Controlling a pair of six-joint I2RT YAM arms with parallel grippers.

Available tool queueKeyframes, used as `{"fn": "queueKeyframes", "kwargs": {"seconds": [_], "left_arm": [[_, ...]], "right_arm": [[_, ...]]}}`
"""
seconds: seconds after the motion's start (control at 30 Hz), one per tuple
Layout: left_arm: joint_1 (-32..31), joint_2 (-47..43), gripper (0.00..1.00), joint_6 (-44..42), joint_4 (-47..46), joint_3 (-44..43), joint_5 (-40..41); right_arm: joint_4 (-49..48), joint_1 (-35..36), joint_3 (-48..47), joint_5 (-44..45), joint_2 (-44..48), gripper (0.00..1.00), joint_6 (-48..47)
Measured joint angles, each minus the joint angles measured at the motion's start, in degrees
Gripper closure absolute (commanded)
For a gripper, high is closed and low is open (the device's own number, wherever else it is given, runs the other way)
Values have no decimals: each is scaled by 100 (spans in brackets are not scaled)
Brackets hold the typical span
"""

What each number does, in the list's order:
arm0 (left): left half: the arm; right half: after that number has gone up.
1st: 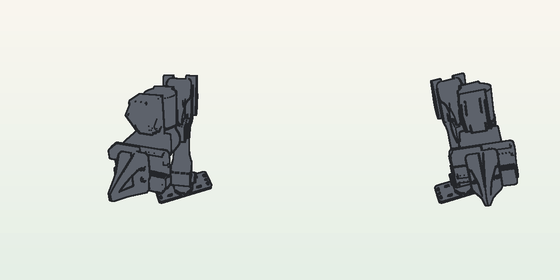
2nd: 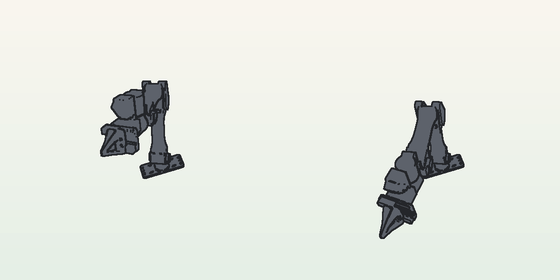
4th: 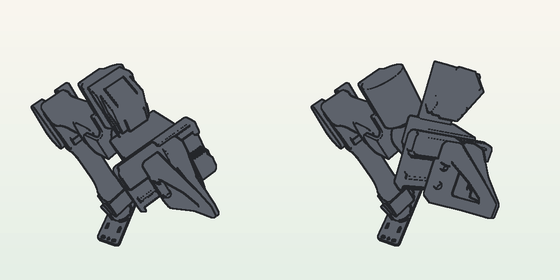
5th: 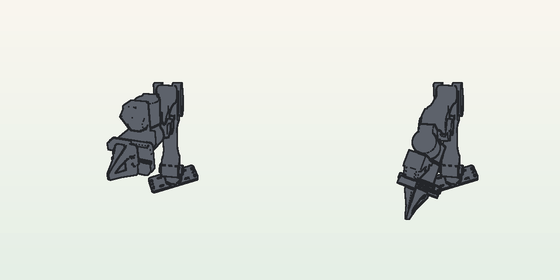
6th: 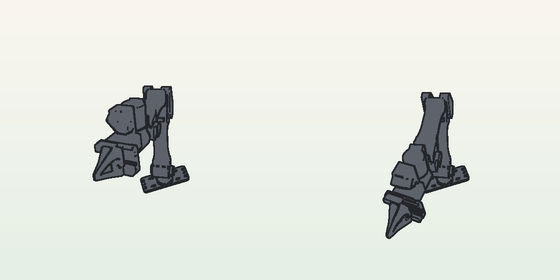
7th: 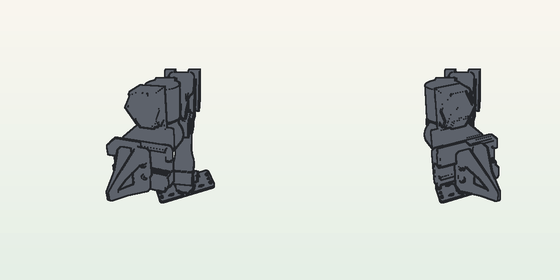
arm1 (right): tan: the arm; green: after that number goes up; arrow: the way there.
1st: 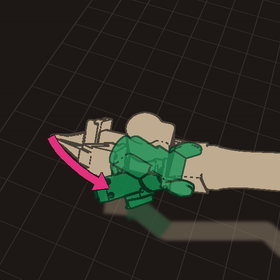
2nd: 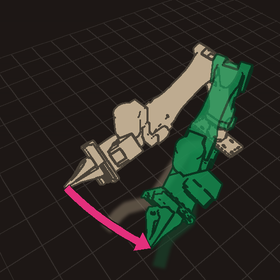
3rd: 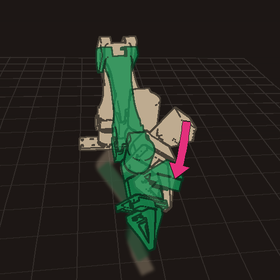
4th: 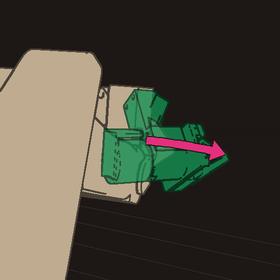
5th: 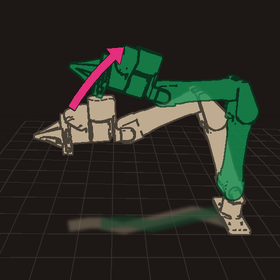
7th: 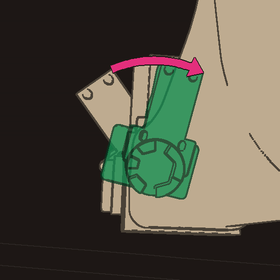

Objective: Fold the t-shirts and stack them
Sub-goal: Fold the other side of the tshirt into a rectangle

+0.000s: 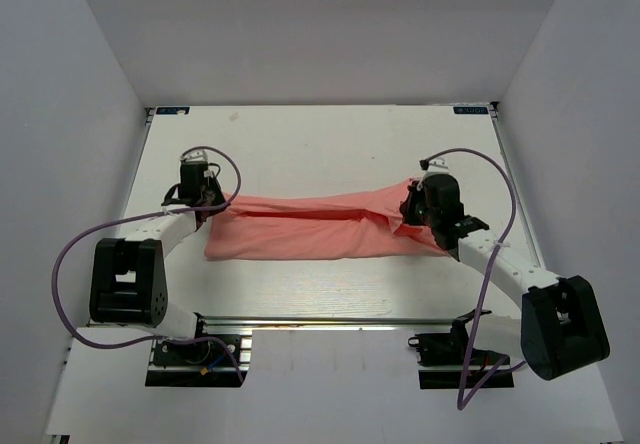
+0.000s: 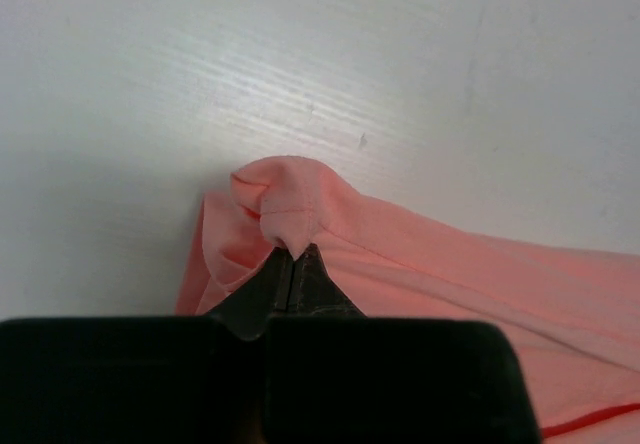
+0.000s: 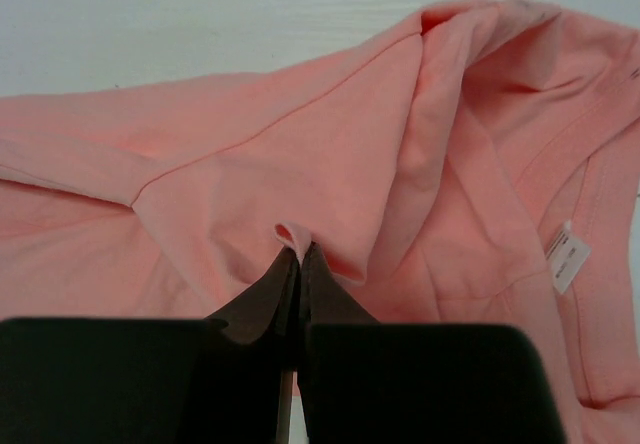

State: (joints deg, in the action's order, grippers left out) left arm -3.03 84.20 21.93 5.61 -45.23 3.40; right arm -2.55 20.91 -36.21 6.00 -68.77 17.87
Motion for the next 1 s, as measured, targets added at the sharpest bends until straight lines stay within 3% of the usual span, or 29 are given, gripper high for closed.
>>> {"fn": "queueKeyframes", "kwargs": {"seconds": [0.1, 0.13, 0.23, 0.3, 0.33, 0.37, 0.4, 0.43, 0.5, 0.57, 0.73, 0.9, 1.0], "left_arm": [[24, 0, 100, 50, 70, 243, 0], [31, 0, 100, 81, 83, 293, 0], [33, 0, 95, 234, 208, 365, 57], [33, -4, 91, 372, 350, 365, 184], [33, -11, 77, 437, 450, 361, 286], [33, -22, 66, 514, 573, 348, 409], [33, -33, 45, 562, 730, 313, 511], [35, -46, 1, 614, 918, 247, 625], [35, -90, 0, 772, 1298, 55, 807], [44, -195, 0, 907, 1628, -181, 962], [66, -719, 0, 1145, 2098, -741, 1008], [46, -1532, 0, 1034, 1867, -780, 850], [28, -1683, 0, 802, 1484, -765, 356]], "right_arm": [[-22, 22, 153, -90, -103, 97, 42], [-37, 26, 205, -142, -140, 87, 70], [-57, 31, 345, -289, -286, 77, 142], [-63, 35, 413, -374, -393, 66, 175], [-61, 35, 448, -446, -439, 61, 181], [-68, 39, 483, -501, -472, 48, 184], [-63, 44, 522, -555, -490, 45, 223], [-57, 46, 555, -612, -501, 42, 219], [-52, 46, 588, -756, -498, 29, 205], [-35, 44, 592, -962, -433, 10, 214], [11, 46, 505, -1694, 164, 10, 105], [254, 48, 26, -1884, 468, 10, 74], [240, 48, -127, -1923, 492, 10, 74]]}}
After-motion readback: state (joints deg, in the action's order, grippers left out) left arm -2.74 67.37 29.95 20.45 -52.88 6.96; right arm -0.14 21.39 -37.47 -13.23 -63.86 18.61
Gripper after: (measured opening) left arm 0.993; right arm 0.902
